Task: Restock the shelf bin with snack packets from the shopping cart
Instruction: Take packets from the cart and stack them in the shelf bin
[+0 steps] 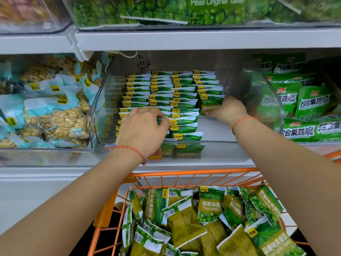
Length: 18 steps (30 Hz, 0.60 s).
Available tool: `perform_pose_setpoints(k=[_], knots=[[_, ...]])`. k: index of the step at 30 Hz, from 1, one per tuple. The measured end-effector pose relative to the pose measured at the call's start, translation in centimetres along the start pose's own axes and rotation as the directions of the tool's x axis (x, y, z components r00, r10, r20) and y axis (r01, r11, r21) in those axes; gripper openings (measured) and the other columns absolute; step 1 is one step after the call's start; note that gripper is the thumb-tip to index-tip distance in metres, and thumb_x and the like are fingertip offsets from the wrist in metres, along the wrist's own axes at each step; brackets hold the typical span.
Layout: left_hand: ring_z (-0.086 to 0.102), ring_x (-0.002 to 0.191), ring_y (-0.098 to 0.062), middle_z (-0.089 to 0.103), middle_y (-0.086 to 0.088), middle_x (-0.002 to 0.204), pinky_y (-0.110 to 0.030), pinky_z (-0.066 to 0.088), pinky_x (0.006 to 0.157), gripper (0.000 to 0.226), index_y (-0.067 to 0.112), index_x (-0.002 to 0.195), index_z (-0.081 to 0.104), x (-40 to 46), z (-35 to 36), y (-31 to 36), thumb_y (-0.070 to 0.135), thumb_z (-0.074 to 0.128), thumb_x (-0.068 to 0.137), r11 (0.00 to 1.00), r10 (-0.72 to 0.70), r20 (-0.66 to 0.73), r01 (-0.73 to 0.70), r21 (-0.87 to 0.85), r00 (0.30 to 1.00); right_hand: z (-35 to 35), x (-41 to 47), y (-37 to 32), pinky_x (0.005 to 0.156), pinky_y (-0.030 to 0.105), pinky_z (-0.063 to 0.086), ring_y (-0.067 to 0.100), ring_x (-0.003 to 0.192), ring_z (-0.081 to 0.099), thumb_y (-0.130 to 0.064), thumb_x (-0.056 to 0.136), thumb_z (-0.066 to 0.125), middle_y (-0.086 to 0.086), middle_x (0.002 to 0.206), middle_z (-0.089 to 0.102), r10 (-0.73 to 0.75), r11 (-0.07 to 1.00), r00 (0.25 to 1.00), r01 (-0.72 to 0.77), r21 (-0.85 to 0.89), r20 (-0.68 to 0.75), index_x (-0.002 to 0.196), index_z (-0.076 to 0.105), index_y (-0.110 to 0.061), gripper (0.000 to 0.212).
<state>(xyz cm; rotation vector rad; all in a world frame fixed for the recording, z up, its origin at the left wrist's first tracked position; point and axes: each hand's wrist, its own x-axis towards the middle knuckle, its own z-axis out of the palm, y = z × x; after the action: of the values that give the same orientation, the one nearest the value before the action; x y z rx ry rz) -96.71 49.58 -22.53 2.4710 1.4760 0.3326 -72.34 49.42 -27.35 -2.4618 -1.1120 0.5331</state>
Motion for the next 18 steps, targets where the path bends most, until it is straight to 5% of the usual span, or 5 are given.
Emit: perform_pose_setpoints(k=[8,14,18], knots=[[0.044,0.116,-0.025,0.060,-0.002,0.121,-0.034,0.036,0.089,0.033,0.024,0.116,0.061,0.1,0.1,0.0,0.040,0.041,0.096,1.000,0.004,-0.007,-0.004,-0.002,1.000,0.4,-0.1,-0.3,0.079,0.027,0.039,0.030,0.116,0.052,-0.049,0.077,0.070,0.012,0.127,0.056,-0.116,0.993,0.992,0.114,0.027,0.060,0.130,0.047,-0.013,0.068],[0.045,0.115,-0.025,0.061,-0.002,0.120,-0.034,0.036,0.088,0.032,0.023,0.116,0.061,0.1,0.1,0.0,0.039,0.042,0.095,1.000,0.015,-0.016,-0.015,0.004,1.000,0.1,0.2,-1.1,0.100,0.034,0.045,0.022,0.115,0.055,-0.014,0.068,0.082,0.002,0.124,0.060,-0.102,0.927,0.990,0.059,0.371,0.097,0.130,0.048,-0.018,0.070],[0.045,0.114,-0.025,0.063,-0.003,0.116,-0.034,0.036,0.084,0.032,0.023,0.116,0.061,0.1,0.1,0.1,0.039,0.043,0.095,1.000,0.018,-0.020,-0.018,-0.005,1.000,0.2,-0.1,-1.1,0.101,0.037,0.045,0.021,0.114,0.057,-0.011,0.076,0.077,0.002,0.124,0.061,-0.133,0.910,0.982,0.068,0.410,0.134,0.130,0.049,-0.015,0.061]])
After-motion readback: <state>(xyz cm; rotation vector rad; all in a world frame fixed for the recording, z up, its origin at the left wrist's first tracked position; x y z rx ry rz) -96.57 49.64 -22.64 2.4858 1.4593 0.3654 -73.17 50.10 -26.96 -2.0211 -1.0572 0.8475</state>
